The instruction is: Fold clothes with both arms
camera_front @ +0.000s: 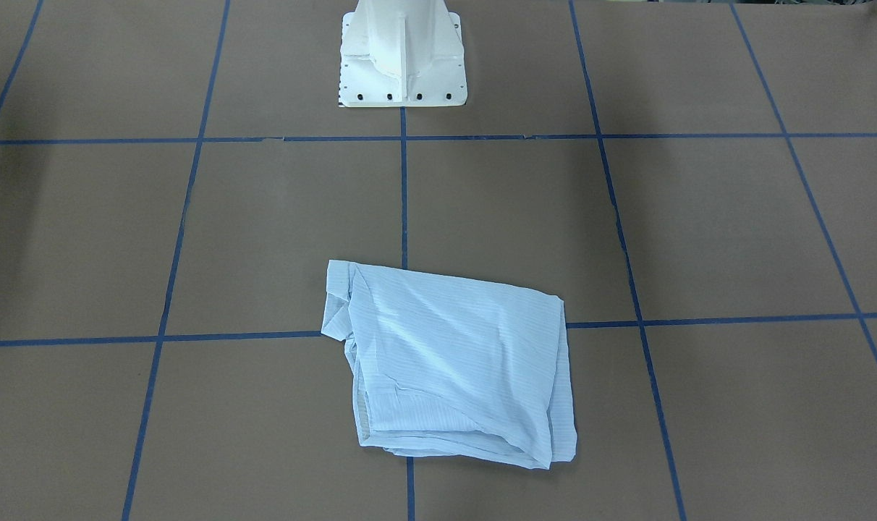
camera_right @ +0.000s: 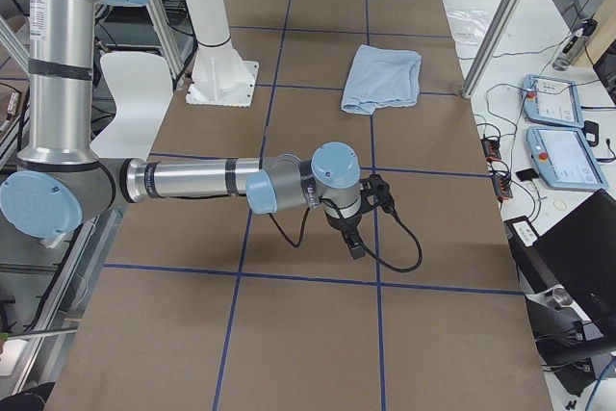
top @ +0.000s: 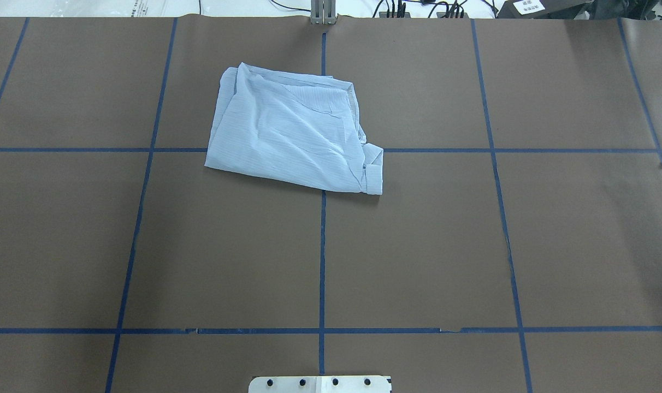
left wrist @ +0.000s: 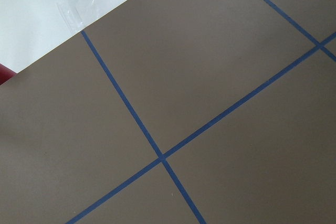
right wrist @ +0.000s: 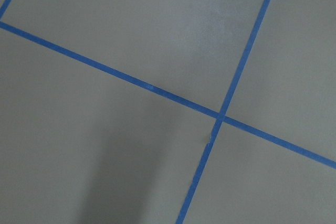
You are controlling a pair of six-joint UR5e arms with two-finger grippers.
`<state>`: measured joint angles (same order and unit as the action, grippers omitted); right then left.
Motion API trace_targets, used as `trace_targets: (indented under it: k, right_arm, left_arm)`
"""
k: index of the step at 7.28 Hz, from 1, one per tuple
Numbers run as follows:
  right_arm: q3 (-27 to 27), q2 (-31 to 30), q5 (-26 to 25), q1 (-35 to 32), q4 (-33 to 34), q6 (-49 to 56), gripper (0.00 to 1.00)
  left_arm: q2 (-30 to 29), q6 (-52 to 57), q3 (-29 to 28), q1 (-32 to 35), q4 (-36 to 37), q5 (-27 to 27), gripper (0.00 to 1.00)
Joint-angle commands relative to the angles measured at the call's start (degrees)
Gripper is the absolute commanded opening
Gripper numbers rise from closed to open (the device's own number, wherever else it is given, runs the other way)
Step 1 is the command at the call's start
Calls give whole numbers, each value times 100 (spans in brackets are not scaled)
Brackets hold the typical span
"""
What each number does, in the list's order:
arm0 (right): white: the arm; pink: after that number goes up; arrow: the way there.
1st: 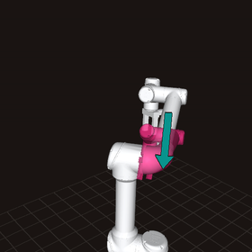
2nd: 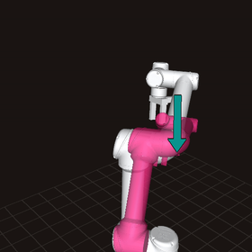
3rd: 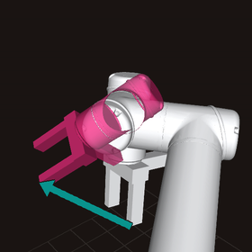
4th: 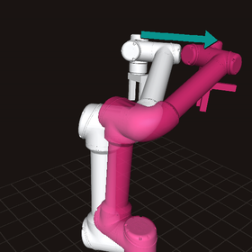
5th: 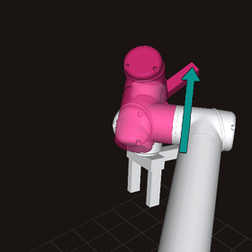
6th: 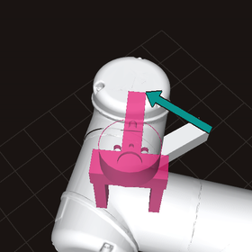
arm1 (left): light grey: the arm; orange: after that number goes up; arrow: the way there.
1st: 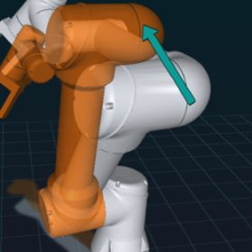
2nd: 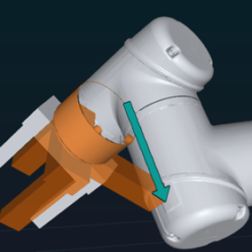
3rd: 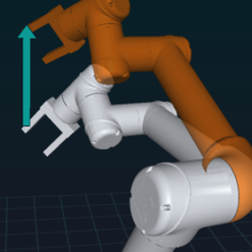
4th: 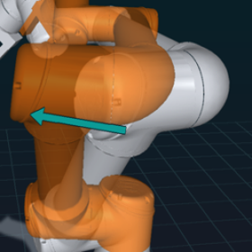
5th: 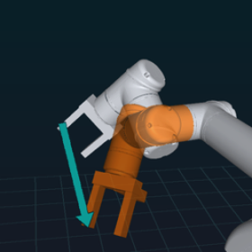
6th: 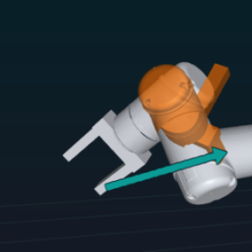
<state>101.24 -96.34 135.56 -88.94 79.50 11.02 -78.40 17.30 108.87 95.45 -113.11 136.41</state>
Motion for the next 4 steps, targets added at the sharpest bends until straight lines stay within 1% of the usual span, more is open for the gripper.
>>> trace_targets:
  k: [1, 4]
  right_arm:
    - [-17, -7, 6, 0, -119, -12, 100]
    - [-34, 1, -12, 35, -110, -74, 100]
  left_arm:
    - [0, 1, 20, 0, 0, -9, 100]
    - [-17, 1, 29, 0, 0, 0, 100]
